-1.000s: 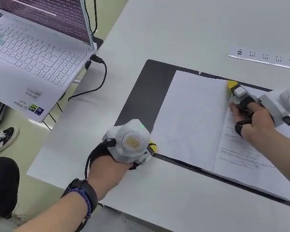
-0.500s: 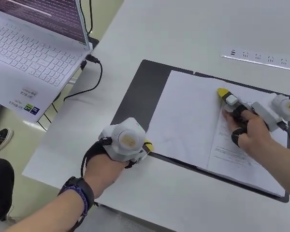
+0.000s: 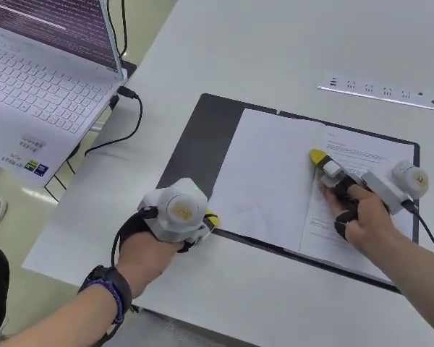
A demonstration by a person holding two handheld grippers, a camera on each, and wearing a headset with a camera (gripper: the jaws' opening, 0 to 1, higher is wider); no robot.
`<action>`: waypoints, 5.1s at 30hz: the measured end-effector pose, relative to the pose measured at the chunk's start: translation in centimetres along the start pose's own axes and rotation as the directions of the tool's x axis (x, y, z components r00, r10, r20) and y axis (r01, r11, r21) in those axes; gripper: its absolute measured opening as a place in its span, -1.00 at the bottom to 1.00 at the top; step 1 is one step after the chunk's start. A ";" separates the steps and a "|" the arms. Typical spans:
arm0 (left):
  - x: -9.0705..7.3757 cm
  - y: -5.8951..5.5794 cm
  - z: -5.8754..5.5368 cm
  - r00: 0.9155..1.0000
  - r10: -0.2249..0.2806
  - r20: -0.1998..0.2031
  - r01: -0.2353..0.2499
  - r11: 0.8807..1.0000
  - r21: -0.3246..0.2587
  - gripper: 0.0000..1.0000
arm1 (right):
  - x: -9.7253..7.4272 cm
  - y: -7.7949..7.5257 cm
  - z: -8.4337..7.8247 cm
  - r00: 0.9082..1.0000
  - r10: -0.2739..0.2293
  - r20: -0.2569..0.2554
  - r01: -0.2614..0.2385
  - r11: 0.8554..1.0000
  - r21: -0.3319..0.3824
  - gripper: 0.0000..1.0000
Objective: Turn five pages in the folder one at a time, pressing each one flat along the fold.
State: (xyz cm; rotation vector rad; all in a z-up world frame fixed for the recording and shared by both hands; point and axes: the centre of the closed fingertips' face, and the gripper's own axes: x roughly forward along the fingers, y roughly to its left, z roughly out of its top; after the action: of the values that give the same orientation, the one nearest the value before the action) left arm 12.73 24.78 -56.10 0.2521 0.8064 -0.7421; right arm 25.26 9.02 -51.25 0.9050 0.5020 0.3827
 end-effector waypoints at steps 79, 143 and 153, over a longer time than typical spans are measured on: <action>-0.1 -0.1 0.0 1.000 -0.003 0.012 0.004 0.999 -0.032 -1.00 | -9.5 -0.3 -10.4 0.985 0.075 -0.156 -0.068 0.996 0.054 -1.00; -9.3 -1.2 2.7 0.997 -0.013 0.082 0.030 0.978 -0.207 0.20 | -25.4 -1.6 1.3 0.991 -0.132 0.022 0.132 0.942 -0.308 -0.19; -11.0 -1.0 2.8 0.992 0.031 0.119 -0.006 0.979 -0.203 0.34 | -27.9 -2.2 0.6 0.981 -0.193 -0.012 0.171 0.893 -0.416 -0.05</action>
State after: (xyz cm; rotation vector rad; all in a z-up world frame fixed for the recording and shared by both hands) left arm 8.57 28.28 -46.11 0.0311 0.7560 -0.6464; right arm 2.95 -6.97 -45.77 0.4321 0.5246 0.3252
